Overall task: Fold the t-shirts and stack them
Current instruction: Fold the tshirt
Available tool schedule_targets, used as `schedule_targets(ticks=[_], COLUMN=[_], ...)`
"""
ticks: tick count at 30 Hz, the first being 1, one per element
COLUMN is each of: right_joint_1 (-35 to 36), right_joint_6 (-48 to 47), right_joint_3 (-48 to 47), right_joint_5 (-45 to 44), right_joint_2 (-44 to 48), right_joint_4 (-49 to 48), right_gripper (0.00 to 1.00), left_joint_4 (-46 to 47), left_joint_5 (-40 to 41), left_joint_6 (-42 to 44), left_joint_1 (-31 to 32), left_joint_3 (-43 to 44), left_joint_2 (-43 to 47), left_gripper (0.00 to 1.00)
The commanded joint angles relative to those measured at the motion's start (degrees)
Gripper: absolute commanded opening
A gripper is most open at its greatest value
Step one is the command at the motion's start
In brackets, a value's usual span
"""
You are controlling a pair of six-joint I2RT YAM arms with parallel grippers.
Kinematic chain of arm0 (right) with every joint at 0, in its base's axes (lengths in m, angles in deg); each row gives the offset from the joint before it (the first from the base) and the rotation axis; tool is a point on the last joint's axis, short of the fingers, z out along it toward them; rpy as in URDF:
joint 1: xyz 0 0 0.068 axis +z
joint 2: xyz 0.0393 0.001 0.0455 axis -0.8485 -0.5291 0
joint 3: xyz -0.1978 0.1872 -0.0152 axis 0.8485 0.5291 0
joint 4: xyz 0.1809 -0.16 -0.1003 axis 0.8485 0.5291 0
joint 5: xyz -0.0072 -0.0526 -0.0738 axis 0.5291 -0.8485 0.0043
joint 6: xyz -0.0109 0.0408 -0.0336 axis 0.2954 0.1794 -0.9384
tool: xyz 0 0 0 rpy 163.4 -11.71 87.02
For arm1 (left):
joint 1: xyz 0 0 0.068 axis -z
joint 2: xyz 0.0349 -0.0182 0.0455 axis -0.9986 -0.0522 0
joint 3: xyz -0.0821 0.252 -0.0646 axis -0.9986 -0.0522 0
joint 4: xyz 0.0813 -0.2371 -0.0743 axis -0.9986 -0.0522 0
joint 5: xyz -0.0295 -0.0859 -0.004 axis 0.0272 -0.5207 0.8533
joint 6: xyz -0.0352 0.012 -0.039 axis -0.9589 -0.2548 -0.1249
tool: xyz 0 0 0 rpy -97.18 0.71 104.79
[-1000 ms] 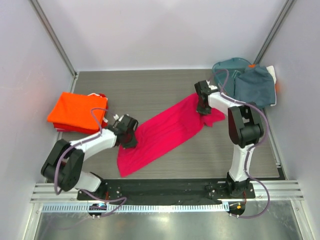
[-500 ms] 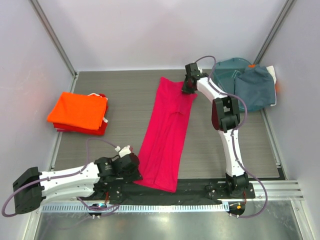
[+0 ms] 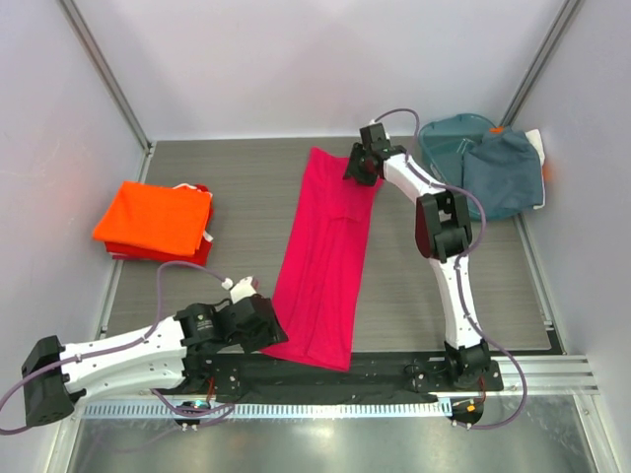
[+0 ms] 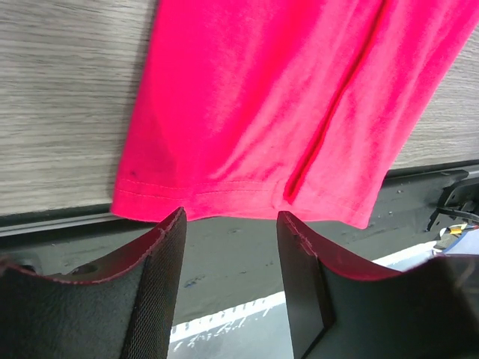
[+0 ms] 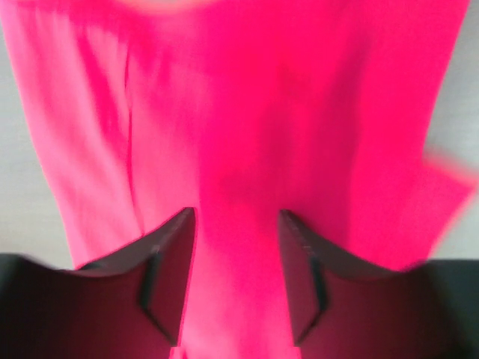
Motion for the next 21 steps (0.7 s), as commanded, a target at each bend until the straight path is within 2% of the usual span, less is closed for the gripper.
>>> schedule_targets(ticks=[1,2,3,6,7,9,15,21], right_joint_1=[3.8,4.3,4.4,4.2,4.2,3.5,-0.6,-2.8], right_joint_6=[-5.1,-4.9,-4.7,-3.8,-3.9,-3.8,-0.3,0.2], right_joint_3=[10.8,14.4,22.0,34.5,36.4,40.2,45.3,44.6], right_joint_5=[0.5,0.4,0.0,-2.6,-4.3,-5.8,-2.8,2.4], right_joint_2=[15.4,18.0,23.5,30.3,32.9,34.3,33.1,28.1], right_joint_4=[-6.9,-8.3,-10.1,-16.2,-17.2,-17.3,-18.2,-19.8], right_gripper=[0.56,0.57,0.58,0.64,0.68,0.69,0.68,0.68], left_joint_4=[0.7,0.8,0.7,-0.8,-1.3,-2.2,-1.7,-2.1], left_joint_5=[-0.3,-1.0,-1.3,-1.5,-1.6,-1.7,-3.9,-4.4], left_joint_6=[1.6,2.2,2.8,5.7,6.4,7.7,8.5,7.0], left_joint_1=[-1.3,-2.1,-2.5,-3.4,-3.5,-3.7,-3.8,-3.8], left_joint_3=[-0.9,-1.2,-1.2,-0.2,0.1,1.0,-0.1,-2.6], left_joint_2=[1.6,1.8,2.0,2.2,2.1,2.0,2.4,7.6], left_gripper=[0.54,0.54,0.54,0.55,0.56,0.57,0.57,0.58])
